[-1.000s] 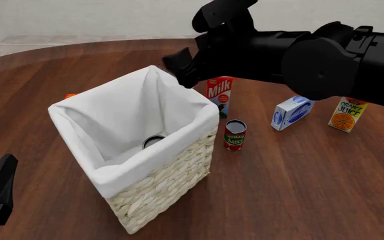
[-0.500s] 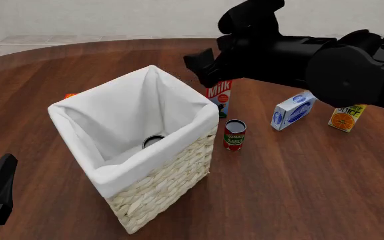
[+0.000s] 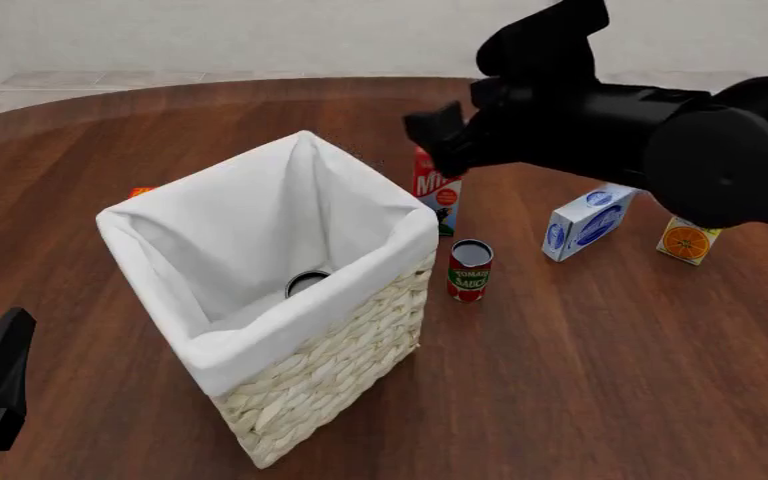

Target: Pick up the alphabet soup and the tomato sauce, and put them in the basket.

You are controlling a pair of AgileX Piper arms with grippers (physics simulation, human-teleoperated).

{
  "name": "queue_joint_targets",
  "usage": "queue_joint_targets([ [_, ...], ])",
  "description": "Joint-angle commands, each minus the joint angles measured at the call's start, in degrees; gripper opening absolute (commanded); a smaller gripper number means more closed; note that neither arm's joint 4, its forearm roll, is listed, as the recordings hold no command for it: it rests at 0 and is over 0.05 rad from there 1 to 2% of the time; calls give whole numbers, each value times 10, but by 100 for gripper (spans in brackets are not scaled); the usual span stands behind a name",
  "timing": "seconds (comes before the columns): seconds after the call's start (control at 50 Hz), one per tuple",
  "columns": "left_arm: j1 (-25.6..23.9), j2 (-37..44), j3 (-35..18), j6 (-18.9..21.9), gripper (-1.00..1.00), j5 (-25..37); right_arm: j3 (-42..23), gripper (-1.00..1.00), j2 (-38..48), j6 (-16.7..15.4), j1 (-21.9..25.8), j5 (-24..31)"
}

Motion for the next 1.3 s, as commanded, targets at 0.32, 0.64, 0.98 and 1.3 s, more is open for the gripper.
queue_joint_targets([
  [0.32,0,0,0,0,100,0,34,100,-17,8,-37,-15],
  [0.64,0,0,0,0,100,0,45,100,-18,13,-59,-19],
  [0.98,0,0,0,0,100,0,64,100,-11,20,-75,-32],
  [1.3,0,0,0,0,100,0,80,100,10,29,-79,-51],
])
